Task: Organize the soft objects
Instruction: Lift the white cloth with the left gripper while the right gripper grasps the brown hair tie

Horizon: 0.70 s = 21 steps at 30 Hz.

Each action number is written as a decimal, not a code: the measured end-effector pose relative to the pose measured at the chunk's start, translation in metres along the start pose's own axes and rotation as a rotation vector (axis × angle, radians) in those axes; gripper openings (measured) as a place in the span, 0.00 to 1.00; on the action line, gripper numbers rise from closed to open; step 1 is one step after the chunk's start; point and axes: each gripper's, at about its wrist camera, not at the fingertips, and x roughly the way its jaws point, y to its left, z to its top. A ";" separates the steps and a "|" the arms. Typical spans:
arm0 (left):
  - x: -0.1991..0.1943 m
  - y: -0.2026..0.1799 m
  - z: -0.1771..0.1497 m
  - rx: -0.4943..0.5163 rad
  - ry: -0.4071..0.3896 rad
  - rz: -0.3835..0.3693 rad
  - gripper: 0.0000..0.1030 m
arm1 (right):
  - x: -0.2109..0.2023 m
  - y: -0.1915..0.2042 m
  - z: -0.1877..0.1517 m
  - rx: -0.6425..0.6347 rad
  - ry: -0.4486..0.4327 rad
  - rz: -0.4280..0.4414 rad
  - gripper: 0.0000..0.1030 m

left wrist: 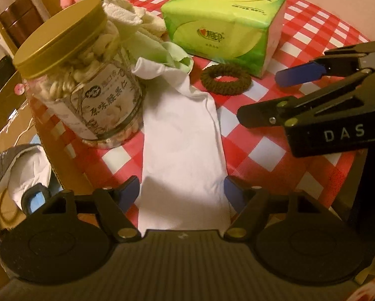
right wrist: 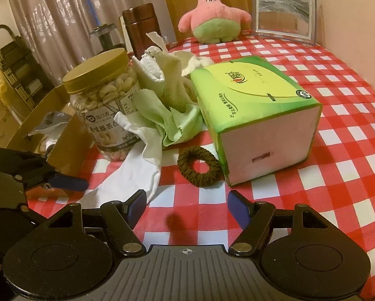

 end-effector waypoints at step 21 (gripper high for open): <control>-0.003 0.019 -0.003 -0.176 0.003 -0.076 0.12 | 0.000 -0.001 0.001 0.005 -0.006 0.006 0.70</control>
